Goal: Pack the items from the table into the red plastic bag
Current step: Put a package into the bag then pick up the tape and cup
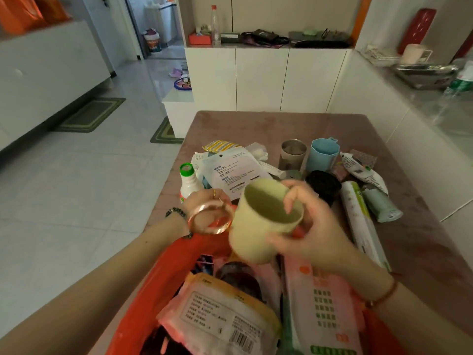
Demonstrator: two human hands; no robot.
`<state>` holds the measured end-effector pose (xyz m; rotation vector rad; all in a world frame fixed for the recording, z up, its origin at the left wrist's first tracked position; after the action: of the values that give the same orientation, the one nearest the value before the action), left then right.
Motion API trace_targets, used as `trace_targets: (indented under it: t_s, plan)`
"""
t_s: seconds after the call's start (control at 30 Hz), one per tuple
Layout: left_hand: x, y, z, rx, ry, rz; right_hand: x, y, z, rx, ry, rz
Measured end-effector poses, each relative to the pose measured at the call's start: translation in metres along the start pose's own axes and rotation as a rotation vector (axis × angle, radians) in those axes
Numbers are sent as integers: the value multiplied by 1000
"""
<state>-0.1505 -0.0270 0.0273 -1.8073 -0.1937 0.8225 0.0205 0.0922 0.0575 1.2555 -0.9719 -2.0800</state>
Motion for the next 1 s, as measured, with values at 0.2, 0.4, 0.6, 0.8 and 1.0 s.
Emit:
trace_targets:
  t_s: [0.2, 0.4, 0.6, 0.8, 1.0]
  plan:
    - [-10, -10, -13, 129, 32, -166, 77, -12, -41, -46, 96, -355]
    - [-1, -12, -35, 226, 222, -122, 121, -24, -30, 80, 149, -433]
    - [0, 8, -52, 222, 377, 17, 121, -3, -24, 71, 400, -621]
    - [-22, 5, -52, 153, 335, -92, 64, 40, -19, 134, 327, -200]
    - [-28, -5, -14, -94, 118, -376, 5, -3, 32, 388, -200, -162]
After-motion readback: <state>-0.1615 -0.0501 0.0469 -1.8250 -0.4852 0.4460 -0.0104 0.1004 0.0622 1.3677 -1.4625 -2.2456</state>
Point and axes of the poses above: each hand's wrist, its own z-axis towards the middle knuckle, its own x-axis out of the palm, y = z × x, the point moved 3 cm from there along z, towards the middle knuckle, and after that the axes turned 15 degrees about -z, right-handed, at the moved point
